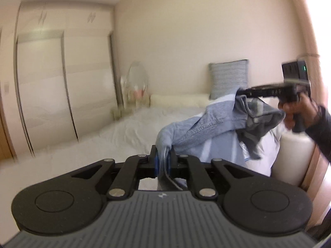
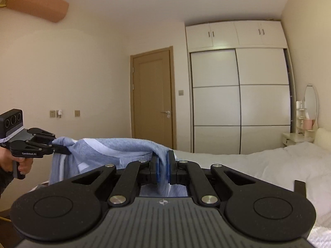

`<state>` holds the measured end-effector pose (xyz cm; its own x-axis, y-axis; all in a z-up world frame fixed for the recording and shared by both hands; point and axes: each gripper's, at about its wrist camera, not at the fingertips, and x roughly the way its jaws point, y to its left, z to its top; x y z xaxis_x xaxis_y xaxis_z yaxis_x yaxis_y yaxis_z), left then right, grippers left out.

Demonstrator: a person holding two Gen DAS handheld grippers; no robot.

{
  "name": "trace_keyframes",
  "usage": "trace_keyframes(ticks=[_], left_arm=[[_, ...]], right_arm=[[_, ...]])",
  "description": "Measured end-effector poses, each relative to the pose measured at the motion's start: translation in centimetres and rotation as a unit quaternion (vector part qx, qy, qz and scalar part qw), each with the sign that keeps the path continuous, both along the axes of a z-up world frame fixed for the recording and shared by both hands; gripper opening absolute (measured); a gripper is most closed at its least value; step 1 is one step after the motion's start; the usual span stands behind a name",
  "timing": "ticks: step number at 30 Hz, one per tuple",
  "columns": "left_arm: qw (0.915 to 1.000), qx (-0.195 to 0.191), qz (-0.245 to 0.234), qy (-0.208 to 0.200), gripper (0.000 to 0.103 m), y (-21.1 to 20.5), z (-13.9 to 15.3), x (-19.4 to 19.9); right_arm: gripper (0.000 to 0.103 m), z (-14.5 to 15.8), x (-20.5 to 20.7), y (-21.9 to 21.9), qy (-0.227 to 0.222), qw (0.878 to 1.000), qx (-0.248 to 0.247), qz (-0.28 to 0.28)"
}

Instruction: Fold clothes

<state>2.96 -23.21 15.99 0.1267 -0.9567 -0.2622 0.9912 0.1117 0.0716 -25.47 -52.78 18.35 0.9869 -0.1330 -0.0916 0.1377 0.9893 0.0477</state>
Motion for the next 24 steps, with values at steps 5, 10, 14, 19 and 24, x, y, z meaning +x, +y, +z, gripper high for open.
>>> trace_keyframes(ticks=[5,10,14,19,24], left_arm=[[0.9829,0.099,0.108,0.111,0.012,-5.6,-10.1,8.6],[0.9633,0.181,0.153,0.126,0.016,-6.9,-18.6,10.7],[0.9641,0.204,0.124,0.117,0.033,-6.1,-21.7,8.6],[0.9700,0.215,0.089,0.069,0.041,-7.4,-22.9,5.9],[0.9801,0.196,0.029,-0.003,0.066,-10.5,-23.0,2.7]], right_arm=[[0.008,-5.1,8.3,-5.9,0.070,0.995,0.055,-0.039],[0.012,-13.0,12.8,-9.1,0.131,0.984,0.094,-0.078],[0.037,-17.9,12.6,-7.6,0.179,0.980,0.083,-0.039],[0.047,-23.6,13.0,-4.9,0.271,0.962,0.032,-0.014],[0.058,-26.8,12.4,-3.9,0.308,0.950,0.033,-0.028]])
